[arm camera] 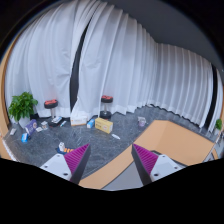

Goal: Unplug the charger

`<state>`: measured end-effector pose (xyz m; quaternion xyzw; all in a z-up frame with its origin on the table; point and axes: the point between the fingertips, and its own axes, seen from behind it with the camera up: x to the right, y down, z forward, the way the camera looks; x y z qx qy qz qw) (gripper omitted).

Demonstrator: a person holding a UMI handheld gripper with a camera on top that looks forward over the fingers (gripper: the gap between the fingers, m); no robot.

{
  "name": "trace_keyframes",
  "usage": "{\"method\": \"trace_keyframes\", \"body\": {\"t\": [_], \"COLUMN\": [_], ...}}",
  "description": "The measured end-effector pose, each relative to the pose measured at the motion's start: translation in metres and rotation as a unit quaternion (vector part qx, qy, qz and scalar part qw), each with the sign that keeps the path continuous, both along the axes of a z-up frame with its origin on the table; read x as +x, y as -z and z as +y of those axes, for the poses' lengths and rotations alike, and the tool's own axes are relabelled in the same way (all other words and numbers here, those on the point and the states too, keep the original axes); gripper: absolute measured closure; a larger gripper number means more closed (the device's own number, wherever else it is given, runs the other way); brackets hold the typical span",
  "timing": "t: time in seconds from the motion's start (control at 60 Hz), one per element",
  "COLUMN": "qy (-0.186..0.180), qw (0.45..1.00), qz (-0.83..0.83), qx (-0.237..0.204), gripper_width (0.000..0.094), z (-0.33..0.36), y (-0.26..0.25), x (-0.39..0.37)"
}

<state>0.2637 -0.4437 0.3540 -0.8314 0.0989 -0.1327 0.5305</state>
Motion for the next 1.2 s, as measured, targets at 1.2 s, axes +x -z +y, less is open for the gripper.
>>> {"method": "trace_keyframes", "body": {"t": [1.2], "qy": [-0.021], "qw": [0.997], "qz": [0.057], "qx": [-0.044], "gripper_width": [0.0268], "z": [0.315], "y": [0.317], "x": [-0.243]}}
